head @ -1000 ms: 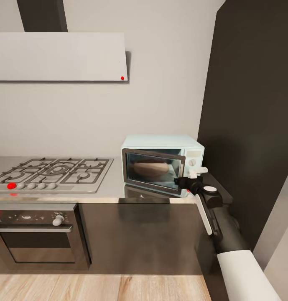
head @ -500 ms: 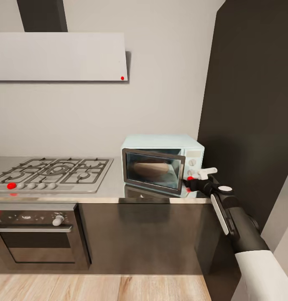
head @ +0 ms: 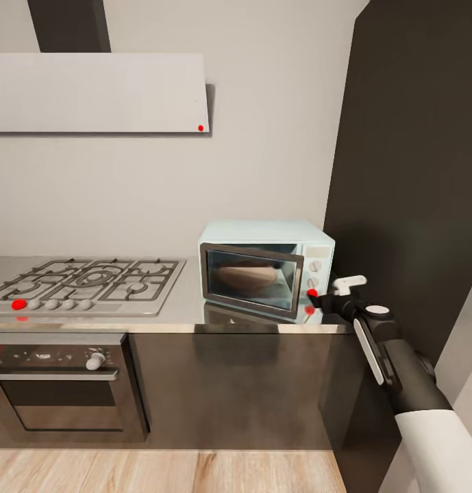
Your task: In the kitchen, take the popcorn bag from the countertop, put it into the microwave, and heat it until the popcorn is cooked so the cooked popcorn ends up inside the bag.
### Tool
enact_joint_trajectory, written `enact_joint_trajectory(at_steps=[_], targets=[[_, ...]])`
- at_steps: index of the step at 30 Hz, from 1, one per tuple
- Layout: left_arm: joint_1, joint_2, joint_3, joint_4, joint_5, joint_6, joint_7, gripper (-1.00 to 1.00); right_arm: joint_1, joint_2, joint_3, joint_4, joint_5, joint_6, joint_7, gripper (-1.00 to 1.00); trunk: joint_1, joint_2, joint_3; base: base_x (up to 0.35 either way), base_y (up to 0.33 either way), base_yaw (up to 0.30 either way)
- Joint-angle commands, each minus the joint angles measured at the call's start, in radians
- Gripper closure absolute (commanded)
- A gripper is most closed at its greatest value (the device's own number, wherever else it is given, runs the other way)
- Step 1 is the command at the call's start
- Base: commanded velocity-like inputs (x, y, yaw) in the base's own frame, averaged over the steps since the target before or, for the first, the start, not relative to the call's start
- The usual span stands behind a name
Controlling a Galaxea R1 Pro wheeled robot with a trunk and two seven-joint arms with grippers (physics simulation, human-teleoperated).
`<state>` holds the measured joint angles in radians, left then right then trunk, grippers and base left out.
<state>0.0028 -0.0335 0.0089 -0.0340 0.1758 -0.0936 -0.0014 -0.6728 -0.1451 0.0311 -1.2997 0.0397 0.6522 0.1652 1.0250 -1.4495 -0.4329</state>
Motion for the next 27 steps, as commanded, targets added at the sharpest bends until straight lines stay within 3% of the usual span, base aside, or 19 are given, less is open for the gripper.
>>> enact_joint_trajectory(at_steps=[1,7,17,27], targets=[[0.000,0.000,0.000,-0.001,0.007,-0.001,0.000,-1.00,-0.001,-0.001,-0.006,-0.001,0.004,0.006,-0.002,-1.00,0.000,-0.001,-0.001,0.000,0.000,0.000],[0.000,0.000,0.000,-0.001,0.007,-0.001,0.000,-1.00,-0.001,-0.001,-0.058,-0.001,0.005,0.007,-0.057,-1.00,0.000,-0.001,-0.001,0.000,0.000,0.000],[0.000,0.000,0.000,-0.001,0.007,-0.001,0.000,-1.00,-0.001,0.013,-0.059,0.000,0.003,-0.003,-0.111,-1.00,0.000,-0.001,-0.001,0.015,0.000,0.000],[0.000,0.000,0.000,-0.001,0.007,0.000,0.000,-1.00,-0.001,0.016,-0.059,0.001,-0.003,-0.021,-0.117,-1.00,0.000,-0.001,-0.001,0.266,0.000,0.000]])
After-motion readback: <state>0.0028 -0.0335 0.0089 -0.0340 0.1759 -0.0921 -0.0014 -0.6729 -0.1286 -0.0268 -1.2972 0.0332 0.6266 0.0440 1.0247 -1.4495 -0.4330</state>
